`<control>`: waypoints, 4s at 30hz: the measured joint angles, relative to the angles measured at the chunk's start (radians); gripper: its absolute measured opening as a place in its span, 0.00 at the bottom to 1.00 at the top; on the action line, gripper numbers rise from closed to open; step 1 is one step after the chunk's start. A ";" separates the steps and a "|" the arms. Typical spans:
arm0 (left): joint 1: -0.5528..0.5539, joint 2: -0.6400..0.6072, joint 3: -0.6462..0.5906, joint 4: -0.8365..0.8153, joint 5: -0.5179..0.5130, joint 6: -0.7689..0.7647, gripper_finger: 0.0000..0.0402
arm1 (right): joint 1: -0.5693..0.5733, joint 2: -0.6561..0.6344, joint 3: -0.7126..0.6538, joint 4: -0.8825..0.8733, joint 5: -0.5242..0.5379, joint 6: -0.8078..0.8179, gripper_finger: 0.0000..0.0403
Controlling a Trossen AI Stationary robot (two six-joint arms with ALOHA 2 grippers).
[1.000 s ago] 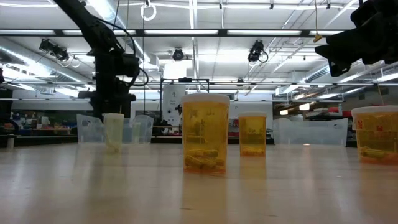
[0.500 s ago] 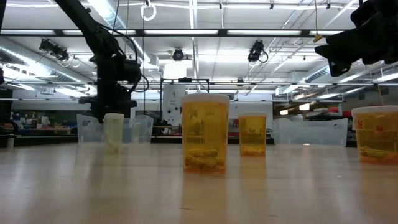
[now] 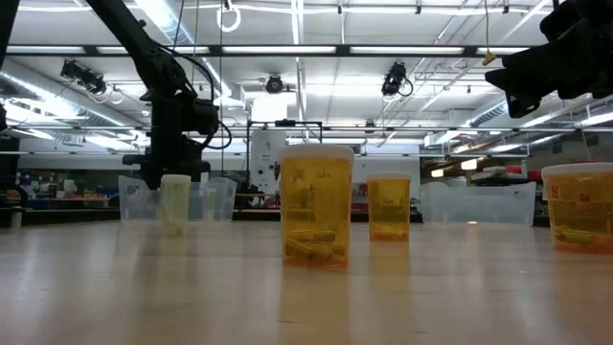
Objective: Pick and place medicine bottles into bin by pill shape (circle, oval)
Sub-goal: Put the orange tablet bottle into the left transparent bin, then put the top yellow tablet bottle into the left transparent bin
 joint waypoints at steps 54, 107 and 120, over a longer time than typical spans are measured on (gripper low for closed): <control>-0.741 -0.008 0.326 -0.391 0.205 0.125 0.52 | 0.000 0.000 0.000 0.000 0.000 0.000 0.39; -1.093 0.219 0.330 -0.340 0.182 -0.087 0.41 | 0.000 0.000 0.000 -0.002 0.000 0.000 0.39; -1.065 0.214 0.406 -0.445 0.184 -0.074 0.31 | 0.000 0.000 0.000 -0.002 0.000 0.000 0.39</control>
